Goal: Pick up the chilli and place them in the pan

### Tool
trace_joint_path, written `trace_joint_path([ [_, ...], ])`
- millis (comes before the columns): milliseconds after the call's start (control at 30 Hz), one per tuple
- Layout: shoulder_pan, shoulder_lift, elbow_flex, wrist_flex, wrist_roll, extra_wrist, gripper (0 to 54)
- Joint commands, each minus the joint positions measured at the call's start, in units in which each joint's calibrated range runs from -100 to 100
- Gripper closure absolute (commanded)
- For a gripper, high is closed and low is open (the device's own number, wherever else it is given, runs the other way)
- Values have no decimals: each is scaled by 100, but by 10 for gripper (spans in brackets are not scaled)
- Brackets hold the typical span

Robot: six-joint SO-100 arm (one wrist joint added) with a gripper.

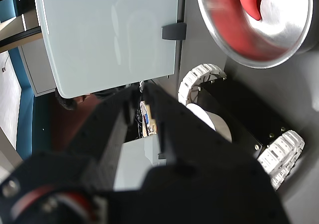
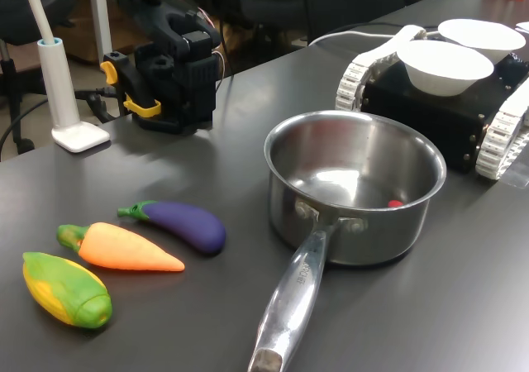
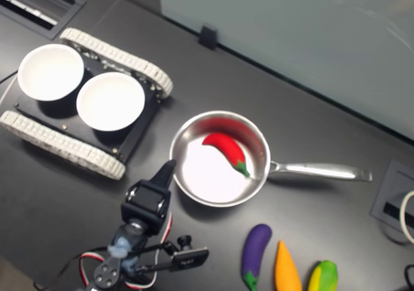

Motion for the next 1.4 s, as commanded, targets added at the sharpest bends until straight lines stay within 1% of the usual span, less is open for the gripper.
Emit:
trace_joint_path([
  [0,156,-358,187,138,-20,-149,536],
  [200,191,-1176,1087,283,39,-258,536],
  [367,133,-1581,1714,420,98,-258,536],
  [500,179,-1851,2195,496,112,-258,536],
  [600,156,-1876,2541,607,127,-258,536],
  [733,248,-1876,3140,607,156,-258,535],
  [1033,260,-1876,4331,360,186,-249,535],
  [1100,317,-1876,4621,198,225,-241,535],
  [1200,386,-1876,4885,61,283,-233,535],
  [1267,374,-1876,5085,-109,293,-207,535],
  [1367,363,-1876,5094,-109,303,-207,535],
])
